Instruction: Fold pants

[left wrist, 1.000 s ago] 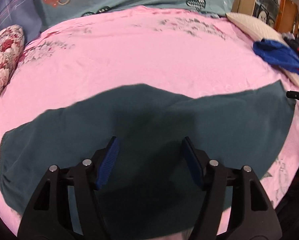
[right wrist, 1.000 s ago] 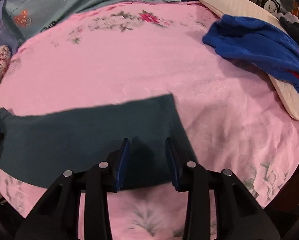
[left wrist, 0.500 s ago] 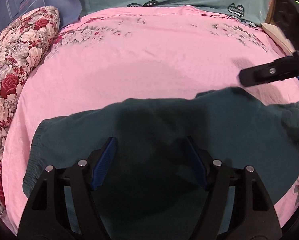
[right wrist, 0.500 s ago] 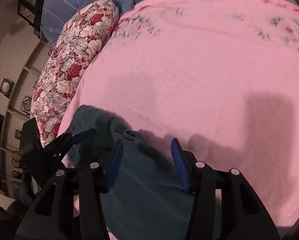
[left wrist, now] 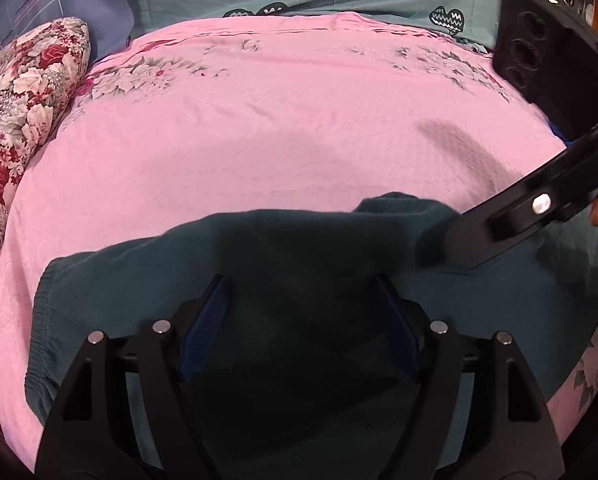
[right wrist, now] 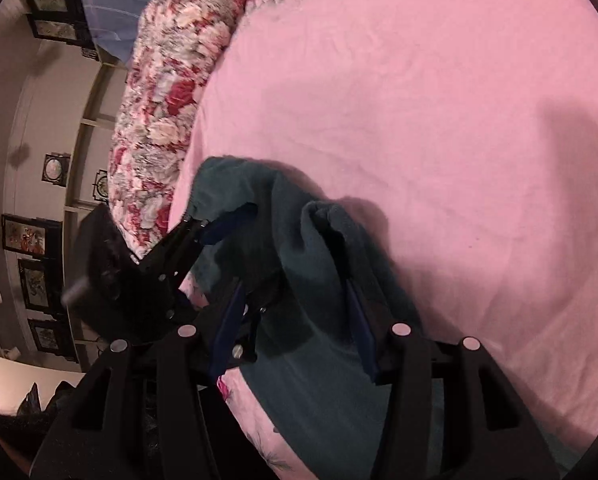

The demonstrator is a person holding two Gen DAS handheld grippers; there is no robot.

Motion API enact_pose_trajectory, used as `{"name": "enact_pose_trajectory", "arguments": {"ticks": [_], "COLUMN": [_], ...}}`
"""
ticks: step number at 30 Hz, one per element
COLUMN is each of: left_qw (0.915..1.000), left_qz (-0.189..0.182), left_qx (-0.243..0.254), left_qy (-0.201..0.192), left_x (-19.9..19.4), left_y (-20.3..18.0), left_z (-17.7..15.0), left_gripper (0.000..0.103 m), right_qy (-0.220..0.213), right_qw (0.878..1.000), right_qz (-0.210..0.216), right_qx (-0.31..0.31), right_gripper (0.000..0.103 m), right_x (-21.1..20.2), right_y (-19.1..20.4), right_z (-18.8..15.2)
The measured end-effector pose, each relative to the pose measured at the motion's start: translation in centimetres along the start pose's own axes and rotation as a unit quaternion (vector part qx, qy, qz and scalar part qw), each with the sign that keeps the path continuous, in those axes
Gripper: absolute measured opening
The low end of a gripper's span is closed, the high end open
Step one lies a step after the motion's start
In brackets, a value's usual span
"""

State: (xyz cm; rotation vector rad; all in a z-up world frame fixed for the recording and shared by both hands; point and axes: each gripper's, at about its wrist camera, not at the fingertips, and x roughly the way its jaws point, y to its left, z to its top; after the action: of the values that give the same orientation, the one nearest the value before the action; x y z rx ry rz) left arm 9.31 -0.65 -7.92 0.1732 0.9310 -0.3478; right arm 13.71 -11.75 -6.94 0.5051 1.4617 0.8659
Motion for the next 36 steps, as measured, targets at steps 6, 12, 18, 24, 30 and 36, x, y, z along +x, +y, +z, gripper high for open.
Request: {"name": "enact_pose_trajectory", "arguments": {"ticks": [6, 12, 18, 24, 30, 36], "left_qw": [1.0, 0.9999, 0.9997, 0.9993, 0.995, 0.9823], "left_qz": [-0.005, -0.012, -0.009, -0.001, 0.06, 0.143], "left_qx": [-0.004, -0.009, -0.023, -0.036, -0.077, -0.119], "left_qy": [-0.001, -0.003, -0.005, -0.005, -0.023, 0.019], "left_x": [0.0, -0.1, -0.1, -0.6, -3.3, -3.2], "left_y": [0.1, 0.5, 0.9, 1.9, 7.1, 13.3], "left_z": [-0.2, -0.2, -0.2, -0.3, -1.0, -4.0], "left_gripper": [0.076, 0.076, 0.076, 0.076, 0.076, 0.088], "right_qy": [-0.013, -0.108, -0.144, -0.07, -0.144, -0.087], "right_qw": [1.0, 0.994, 0.988, 0.997, 0.983, 0.982], "right_qz": [0.017, -0.016, -0.031, -0.03, -0.112, -0.161], "right_qx": [-0.001, 0.029, 0.044, 0.0, -0.031, -0.046], "right_gripper": [0.052, 0.006, 0.004, 0.013, 0.023, 0.021], "right_x": [1.9, 0.3, 0.0, -1.3, -6.4, 0.7], "right_y": [0.4, -2.2, -3.7, -2.0, 0.0, 2.2], "right_z": [2.8, 2.7, 3.4, 5.4, 4.3, 1.2]}}
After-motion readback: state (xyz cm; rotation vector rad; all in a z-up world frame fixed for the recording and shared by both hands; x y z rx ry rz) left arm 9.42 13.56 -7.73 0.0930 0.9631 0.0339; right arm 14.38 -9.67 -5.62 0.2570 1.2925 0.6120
